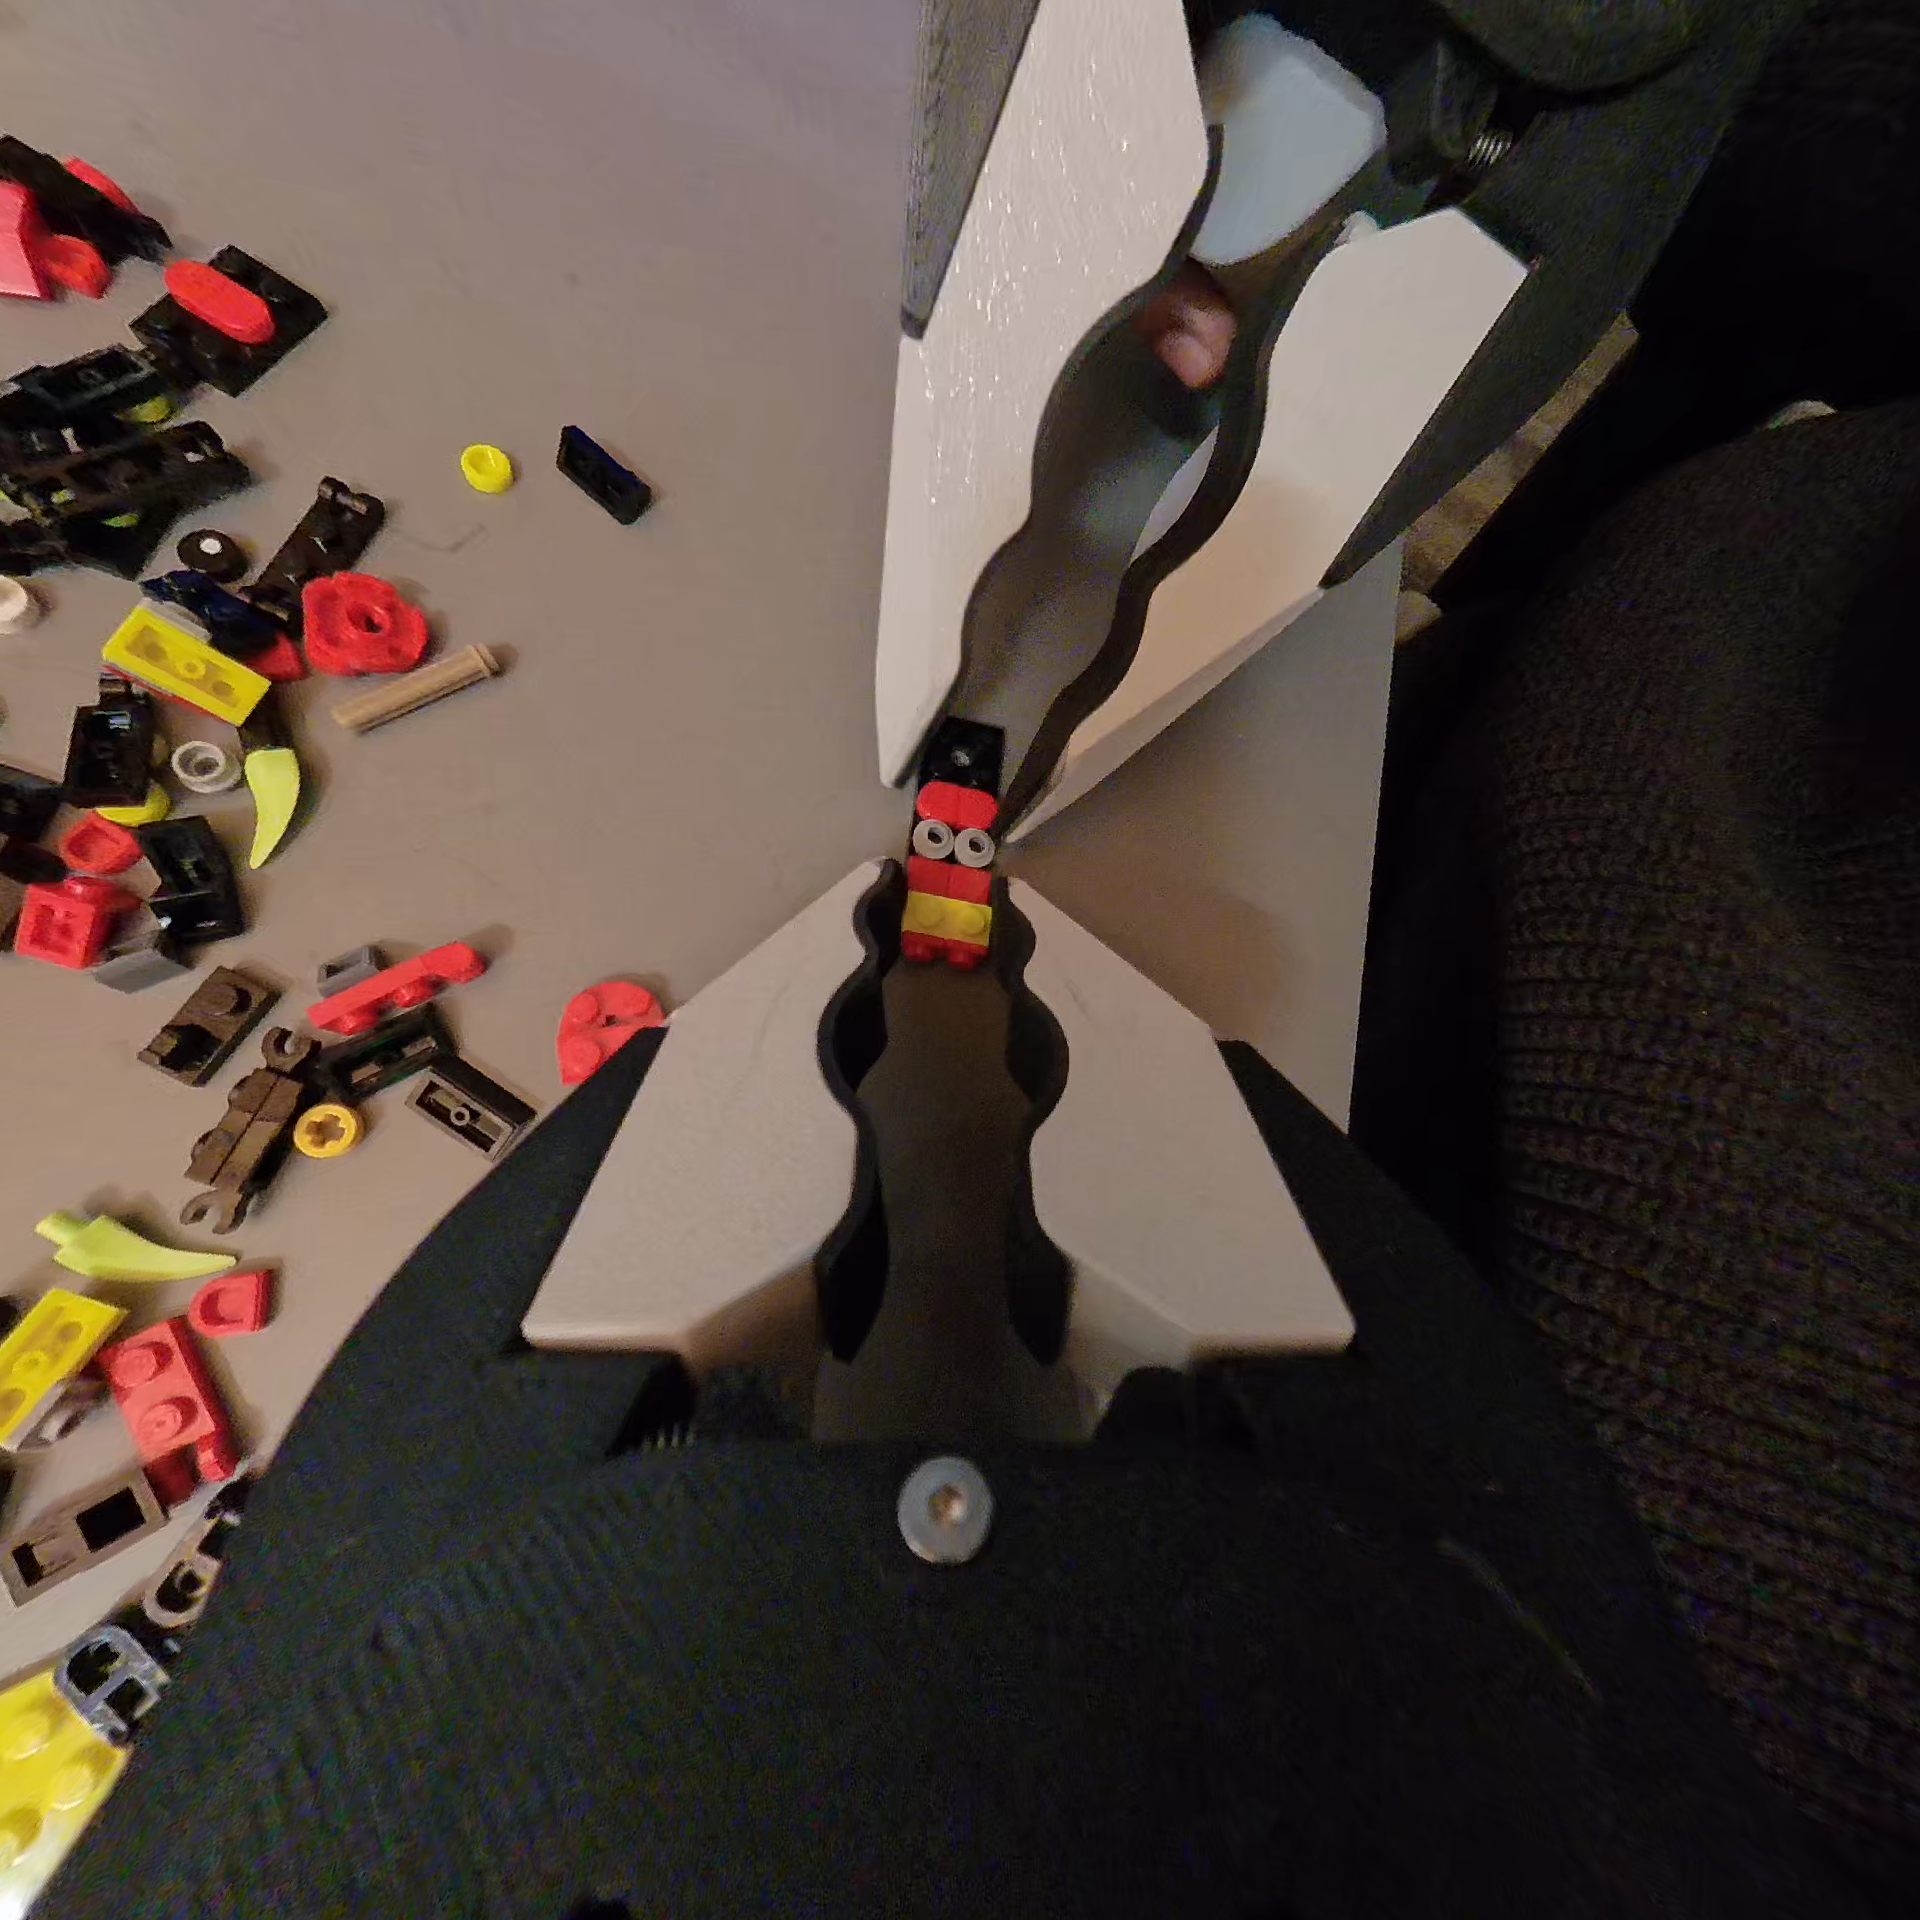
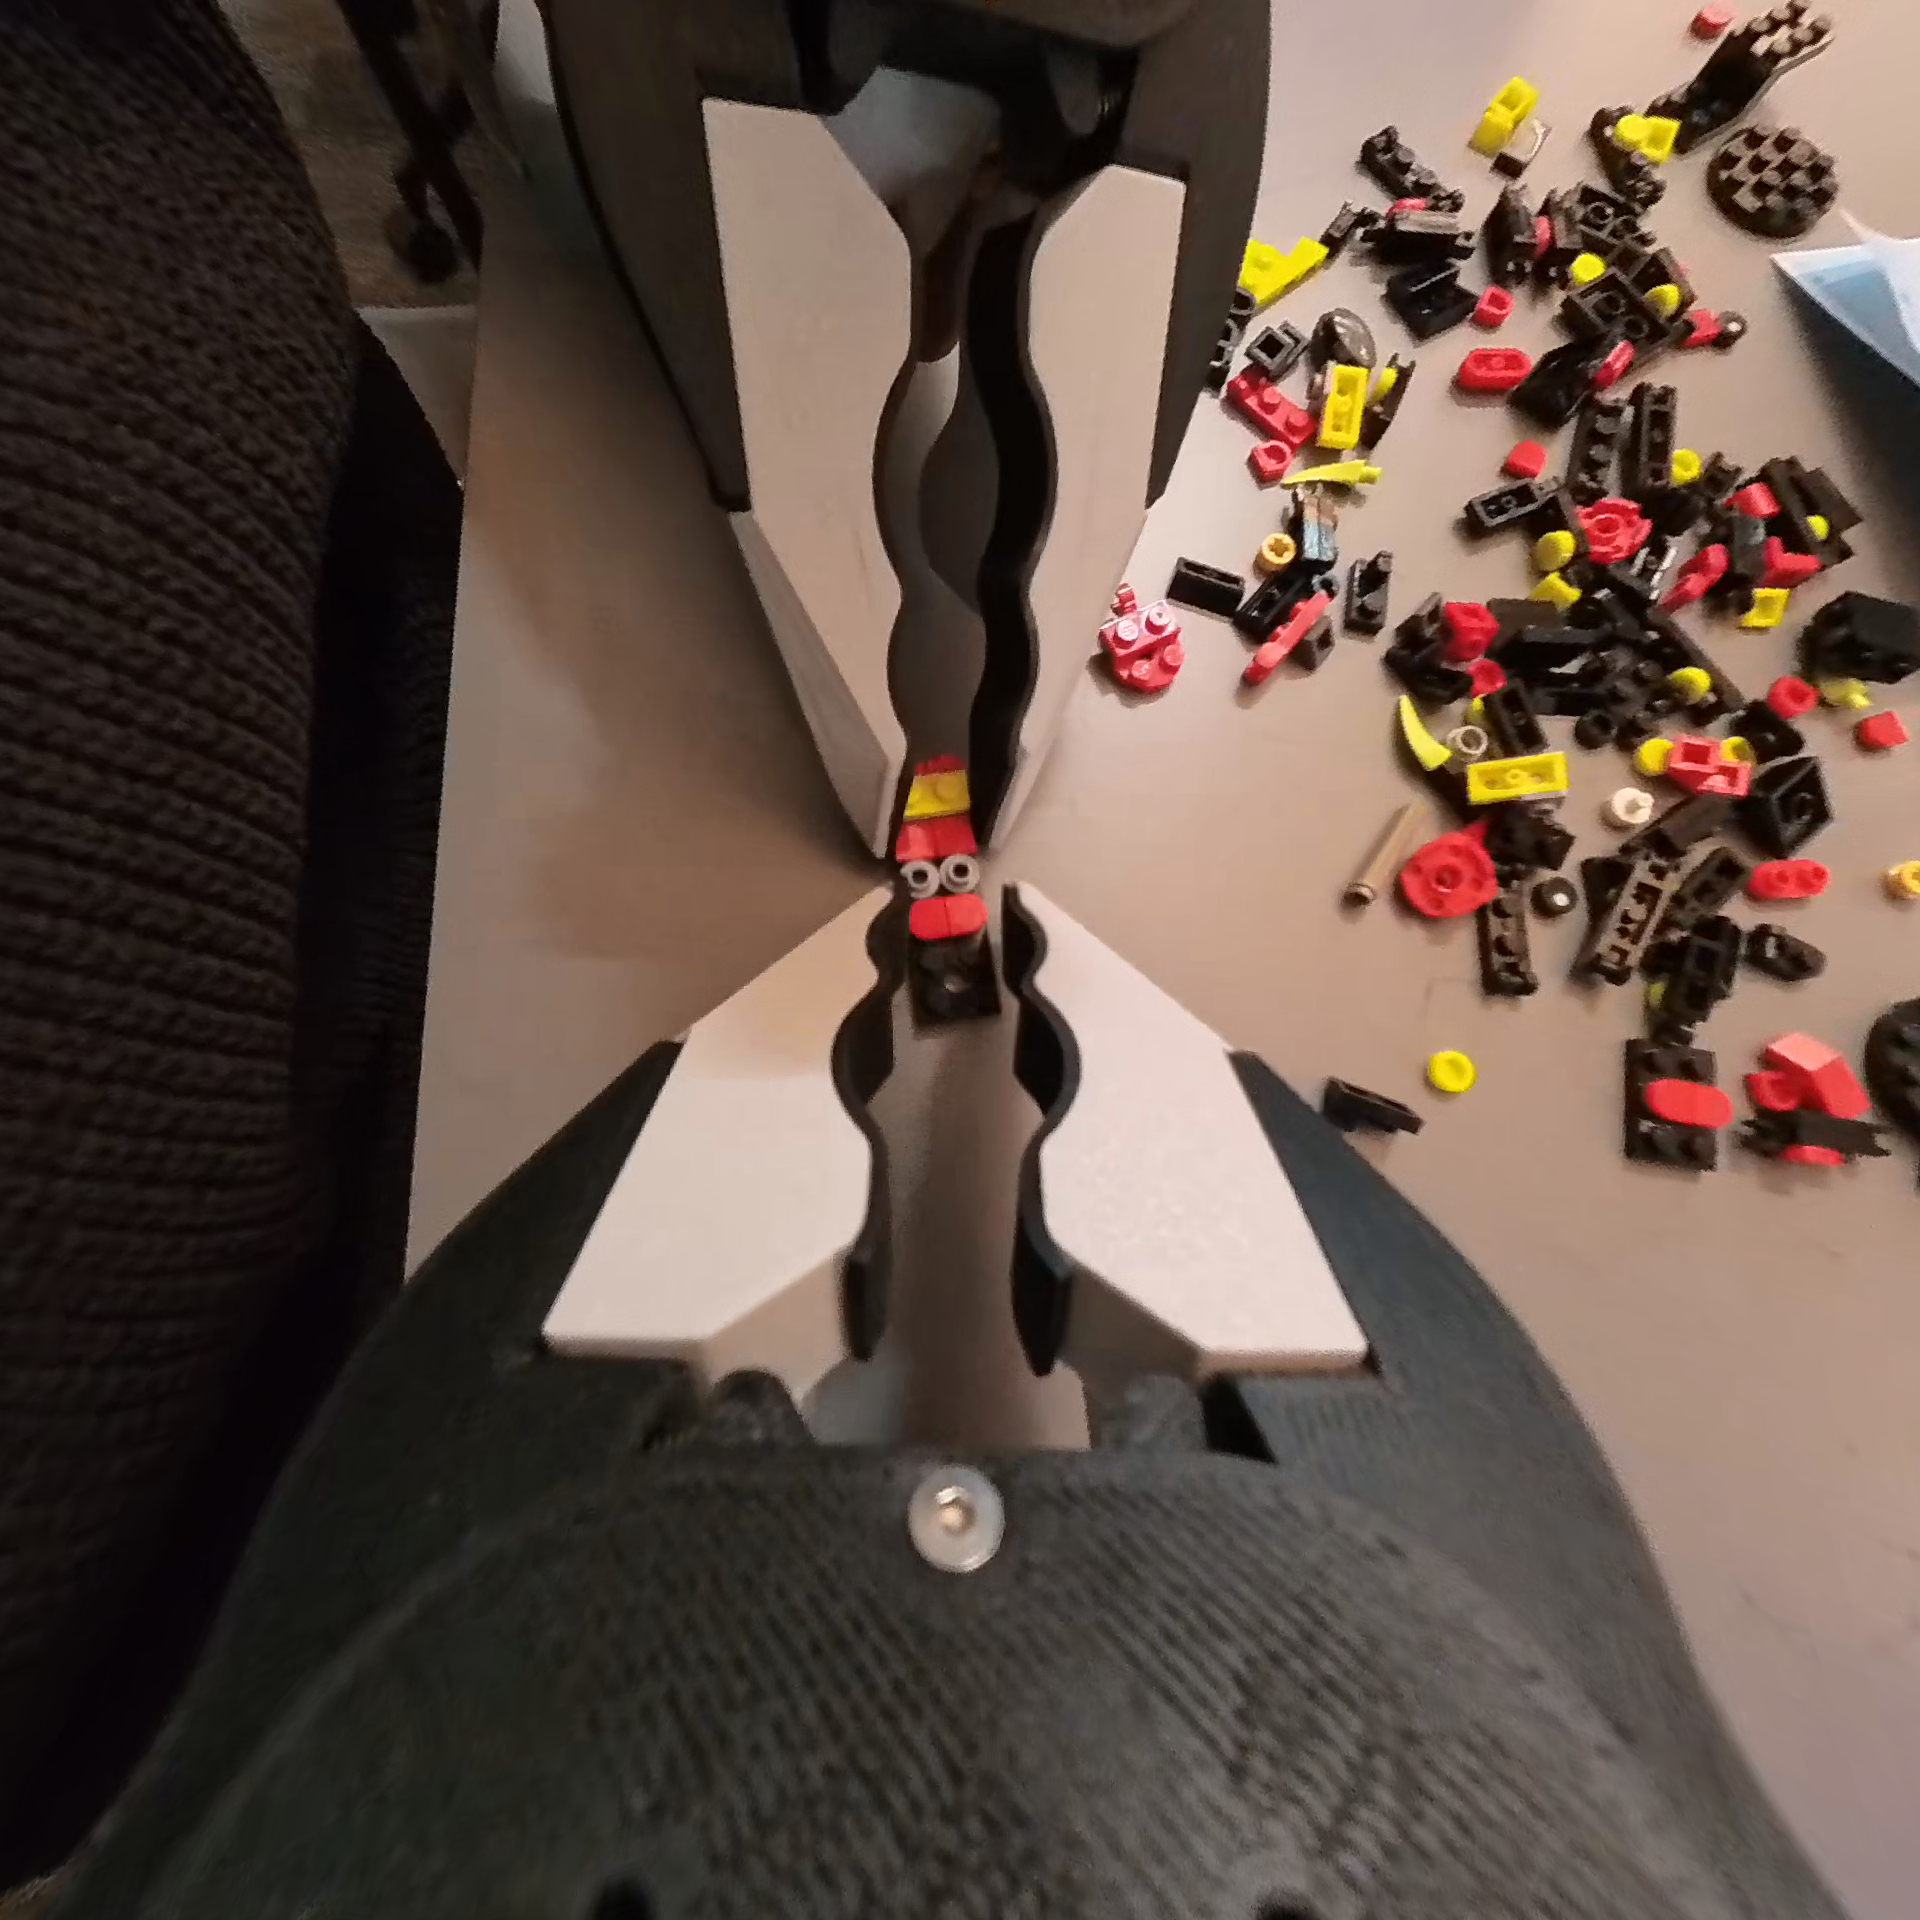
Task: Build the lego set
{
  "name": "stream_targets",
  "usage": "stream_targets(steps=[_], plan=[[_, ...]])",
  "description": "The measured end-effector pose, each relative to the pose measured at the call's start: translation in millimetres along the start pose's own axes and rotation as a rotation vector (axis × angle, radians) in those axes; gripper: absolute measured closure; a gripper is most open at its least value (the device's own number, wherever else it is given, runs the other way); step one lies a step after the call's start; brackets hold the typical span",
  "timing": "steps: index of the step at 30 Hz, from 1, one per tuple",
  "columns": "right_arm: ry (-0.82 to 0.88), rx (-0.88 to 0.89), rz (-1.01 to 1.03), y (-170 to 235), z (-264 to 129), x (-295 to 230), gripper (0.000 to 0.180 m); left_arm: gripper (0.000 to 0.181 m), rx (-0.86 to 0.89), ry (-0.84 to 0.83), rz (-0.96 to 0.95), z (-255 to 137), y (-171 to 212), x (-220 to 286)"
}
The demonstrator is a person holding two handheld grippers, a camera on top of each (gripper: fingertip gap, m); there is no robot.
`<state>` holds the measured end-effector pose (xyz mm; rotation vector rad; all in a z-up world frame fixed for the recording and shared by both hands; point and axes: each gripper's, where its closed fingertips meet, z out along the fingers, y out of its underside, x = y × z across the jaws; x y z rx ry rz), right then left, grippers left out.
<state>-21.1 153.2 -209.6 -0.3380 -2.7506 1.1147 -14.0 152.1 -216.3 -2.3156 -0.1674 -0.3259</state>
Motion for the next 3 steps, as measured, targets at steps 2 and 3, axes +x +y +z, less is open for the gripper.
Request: stream_targets(steps=[2,3], plan=[[-0.011,-0.004,0.002,0.3,1.2,-1.7,0.166,0.165,-0.001,0.001,-0.003,0.1,0.1,0.1],[-0.017,-0.004,0.002,0.4,1.4,-2.6,0.168,0.165,-0.001,0.000,-0.003,0.0,0.2,0.1]])
